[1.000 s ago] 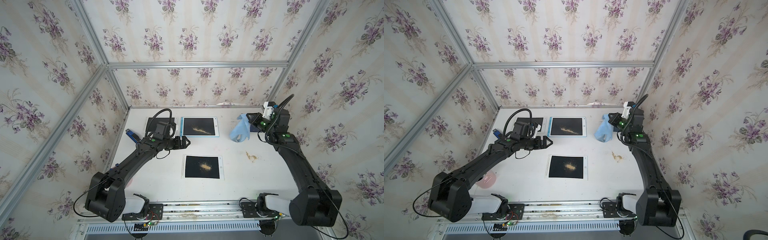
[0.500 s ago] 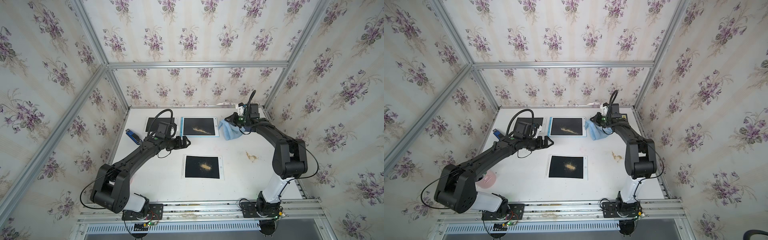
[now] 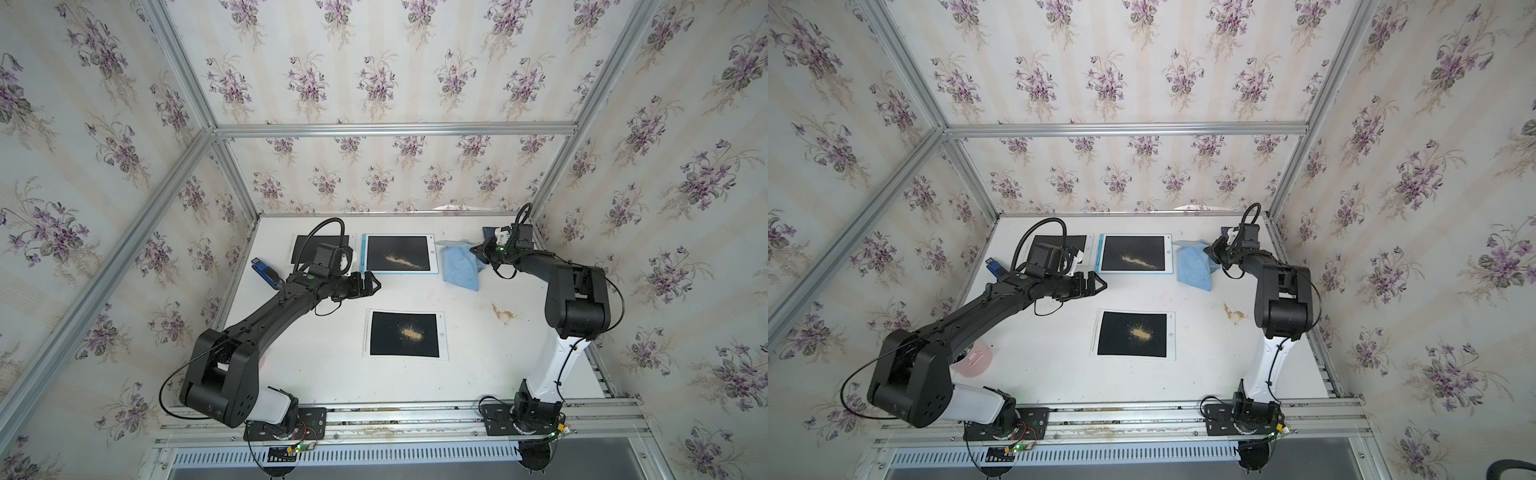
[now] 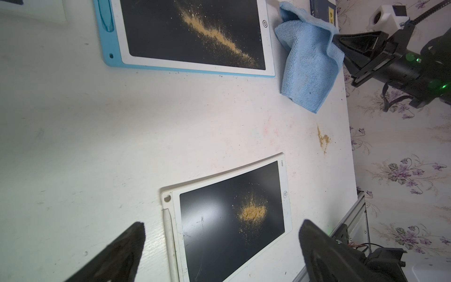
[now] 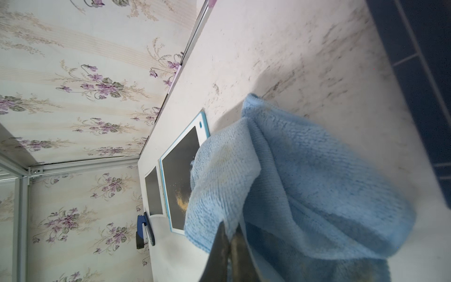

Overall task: Wipe the drawing tablet
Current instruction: Place the cleaning item at the center of the board, then pick up the cleaning item at the center of the board.

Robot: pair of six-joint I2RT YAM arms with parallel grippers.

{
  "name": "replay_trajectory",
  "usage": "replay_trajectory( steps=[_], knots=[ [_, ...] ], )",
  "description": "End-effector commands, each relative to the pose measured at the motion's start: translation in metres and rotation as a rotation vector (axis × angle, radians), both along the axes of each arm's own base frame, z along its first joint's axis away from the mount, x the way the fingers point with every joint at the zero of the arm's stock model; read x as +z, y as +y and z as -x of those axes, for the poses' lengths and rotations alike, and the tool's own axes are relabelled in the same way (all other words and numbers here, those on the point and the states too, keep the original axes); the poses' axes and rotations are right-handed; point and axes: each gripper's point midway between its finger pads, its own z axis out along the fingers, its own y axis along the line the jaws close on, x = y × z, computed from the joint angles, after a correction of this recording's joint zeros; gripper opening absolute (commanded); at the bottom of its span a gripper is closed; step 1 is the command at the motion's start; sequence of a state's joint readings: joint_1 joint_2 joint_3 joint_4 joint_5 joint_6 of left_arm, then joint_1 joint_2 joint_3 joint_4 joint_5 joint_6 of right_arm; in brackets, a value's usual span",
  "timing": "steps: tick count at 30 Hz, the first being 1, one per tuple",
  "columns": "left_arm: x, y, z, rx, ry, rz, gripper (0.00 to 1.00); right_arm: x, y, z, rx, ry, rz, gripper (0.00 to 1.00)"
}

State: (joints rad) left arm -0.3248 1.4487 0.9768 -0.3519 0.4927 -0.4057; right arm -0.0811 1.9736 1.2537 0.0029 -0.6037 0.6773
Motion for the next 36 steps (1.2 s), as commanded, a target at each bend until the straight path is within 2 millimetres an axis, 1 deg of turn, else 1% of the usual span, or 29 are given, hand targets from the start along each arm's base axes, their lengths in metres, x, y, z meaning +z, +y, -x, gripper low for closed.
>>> replay_trajectory(
  steps=[1, 2, 3, 4, 5, 7, 8, 9, 11, 12, 14, 15, 16, 17, 18, 21, 26, 30, 34, 36],
  knots=[
    [0.004, -0.001, -0.002, -0.002, -0.014, 0.010, 1.00, 0.009, -0.012, -0.004, -0.014, -0.055, 0.212, 0.33],
    [0.004, -0.001, -0.001, -0.004, -0.014, 0.009, 1.00, 0.014, -0.012, -0.003, -0.015, -0.067, 0.294, 0.40],
    [0.005, 0.000, -0.001, -0.003, -0.018, 0.008, 1.00, 0.021, -0.014, -0.002, -0.020, -0.078, 0.405, 0.42],
    [0.005, 0.000, -0.001, -0.002, -0.016, 0.006, 1.00, 0.029, -0.008, 0.000, -0.014, -0.096, 0.511, 0.46],
    [0.005, 0.000, -0.001, -0.003, -0.018, 0.007, 1.00, 0.036, -0.001, 0.001, 0.000, -0.117, 0.601, 0.50],
    [0.004, -0.001, -0.002, -0.003, -0.016, 0.009, 1.00, 0.044, 0.023, 0.003, 0.048, -0.154, 0.773, 0.63],
    [0.005, -0.001, -0.002, -0.005, -0.017, 0.013, 1.00, 0.044, 0.033, 0.004, 0.069, -0.158, 0.832, 0.73],
    [0.004, -0.002, -0.002, -0.004, -0.015, 0.016, 1.00, 0.043, 0.044, 0.003, 0.089, -0.159, 0.877, 0.80],
    [0.005, -0.002, -0.002, -0.006, -0.014, 0.019, 1.00, 0.028, 0.053, -0.001, 0.114, -0.104, 0.928, 0.81],
    [0.006, -0.002, -0.001, -0.007, -0.015, 0.020, 1.00, 0.022, 0.052, -0.006, 0.107, -0.074, 0.935, 0.95],
    [0.007, -0.001, 0.001, -0.009, -0.020, 0.017, 1.00, 0.009, 0.047, -0.014, 0.090, -0.010, 0.973, 0.97],
    [0.008, 0.000, 0.002, -0.008, -0.023, 0.013, 1.00, 0.005, 0.044, -0.018, 0.075, 0.012, 0.995, 0.97],
    [0.006, 0.001, 0.003, -0.007, -0.020, 0.005, 1.00, 0.001, 0.040, -0.021, 0.059, 0.030, 1.015, 0.99],
    [0.009, 0.003, 0.004, -0.006, -0.029, 0.005, 1.00, -0.004, 0.036, -0.024, 0.043, 0.049, 1.038, 1.00],
    [0.014, 0.005, 0.005, 0.000, -0.045, 0.008, 1.00, -0.007, 0.033, -0.026, 0.034, 0.065, 1.054, 1.00],
    [0.014, 0.008, 0.008, 0.004, -0.046, 0.007, 1.00, -0.022, 0.029, -0.029, 0.029, 0.120, 1.056, 1.00],
    [0.013, 0.010, 0.009, 0.006, -0.043, 0.012, 1.00, -0.053, 0.019, -0.022, 0.033, 0.208, 0.962, 1.00],
    [0.013, 0.012, 0.010, 0.008, -0.044, 0.013, 1.00, -0.072, 0.012, -0.012, 0.041, 0.248, 0.877, 1.00],
    [0.012, 0.013, 0.010, 0.011, -0.043, 0.015, 1.00, -0.086, 0.018, -0.003, 0.087, 0.257, 0.838, 1.00],
    [0.011, 0.013, 0.010, 0.012, -0.041, 0.018, 1.00, -0.093, 0.021, 0.001, 0.110, 0.273, 0.824, 0.98]
  ],
)
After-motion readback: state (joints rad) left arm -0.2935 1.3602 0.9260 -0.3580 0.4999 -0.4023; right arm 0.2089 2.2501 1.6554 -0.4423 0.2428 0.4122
